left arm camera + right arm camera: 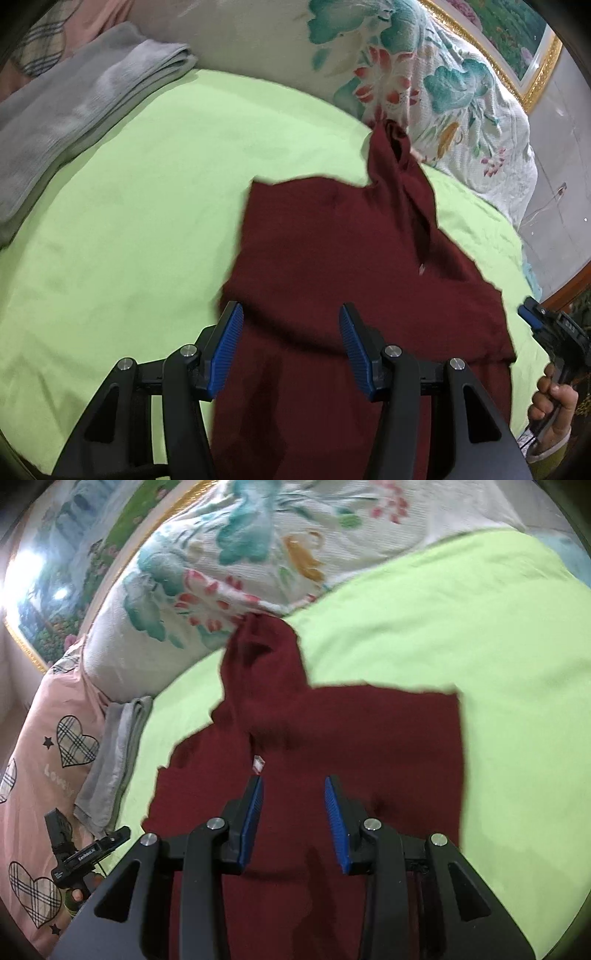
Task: Fold large clothes
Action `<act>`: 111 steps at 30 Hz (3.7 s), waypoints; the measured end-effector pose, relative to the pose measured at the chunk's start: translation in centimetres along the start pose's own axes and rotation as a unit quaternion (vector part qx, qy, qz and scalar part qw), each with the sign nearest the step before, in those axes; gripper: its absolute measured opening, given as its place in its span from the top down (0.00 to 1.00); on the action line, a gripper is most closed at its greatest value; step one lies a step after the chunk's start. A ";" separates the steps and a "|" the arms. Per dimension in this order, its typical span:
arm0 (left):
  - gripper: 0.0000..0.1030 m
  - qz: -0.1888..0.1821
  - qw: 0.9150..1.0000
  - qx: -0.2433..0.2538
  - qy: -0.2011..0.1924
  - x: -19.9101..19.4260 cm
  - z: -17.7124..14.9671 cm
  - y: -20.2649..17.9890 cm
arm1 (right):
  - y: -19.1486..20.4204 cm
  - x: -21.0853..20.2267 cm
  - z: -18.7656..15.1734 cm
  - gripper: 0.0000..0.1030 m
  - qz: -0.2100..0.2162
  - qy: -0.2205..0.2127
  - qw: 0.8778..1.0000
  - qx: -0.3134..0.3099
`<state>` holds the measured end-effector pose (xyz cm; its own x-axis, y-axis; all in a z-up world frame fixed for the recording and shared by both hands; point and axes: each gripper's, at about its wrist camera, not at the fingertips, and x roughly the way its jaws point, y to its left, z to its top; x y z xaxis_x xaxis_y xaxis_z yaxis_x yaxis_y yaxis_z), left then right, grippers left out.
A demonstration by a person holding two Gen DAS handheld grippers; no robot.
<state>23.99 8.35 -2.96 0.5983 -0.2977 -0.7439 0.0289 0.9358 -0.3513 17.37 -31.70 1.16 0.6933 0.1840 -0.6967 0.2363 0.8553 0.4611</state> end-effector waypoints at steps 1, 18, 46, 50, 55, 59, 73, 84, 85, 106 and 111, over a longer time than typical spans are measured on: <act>0.44 -0.003 1.000 0.003 0.000 0.4 0.9 -0.7 | 0.3 0.5 0.8 0.65 0.004 0.000 1.000 -0.002; 0.42 -0.024 0.999 0.044 0.021 18.2 21.8 -11.4 | 0.6 18.6 17.4 0.65 0.029 0.026 0.999 -0.021; 0.98 -0.082 0.989 0.124 -0.013 11.9 16.5 -12.4 | 3.1 9.9 13.8 0.97 0.076 0.024 0.989 -0.122; 0.98 -0.085 0.985 0.151 -0.011 7.7 10.1 -11.9 | 2.7 6.8 8.0 0.97 0.059 0.046 0.988 -0.136; 0.98 -0.087 0.984 0.153 0.008 4.5 2.4 -10.1 | 1.5 4.9 1.2 0.97 0.045 0.068 0.989 -0.127; 1.00 -0.083 0.988 0.127 0.029 4.3 -1.0 -8.1 | 0.6 4.3 -2.6 0.97 0.044 0.085 0.990 -0.100; 0.55 -0.158 0.984 0.020 0.081 3.1 -2.0 -3.6 | -0.3 1.5 -4.9 0.89 0.064 0.075 0.995 -0.017; 0.48 -0.208 0.966 -0.050 0.145 8.7 -1.5 -4.6 | -1.7 6.3 -2.2 0.72 0.113 0.089 0.987 0.078; 0.56 -0.212 0.965 -0.052 0.143 8.8 -1.5 -4.7 | -1.5 6.7 -2.3 0.72 0.111 0.096 0.986 0.078; 0.93 -0.234 0.960 -0.027 0.148 7.7 -3.1 -2.4 | -2.7 5.4 -6.5 0.94 0.123 0.081 0.986 0.081; 0.88 -0.219 0.965 -0.028 0.138 7.2 -2.0 -2.5 | -1.3 5.7 -2.3 0.63 0.084 0.049 0.993 0.059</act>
<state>26.62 3.49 -8.56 0.3026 -0.7090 -0.6370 0.1825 0.6991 -0.6914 19.44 -30.59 -4.70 0.6616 0.3714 -0.6514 0.2046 0.7464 0.6333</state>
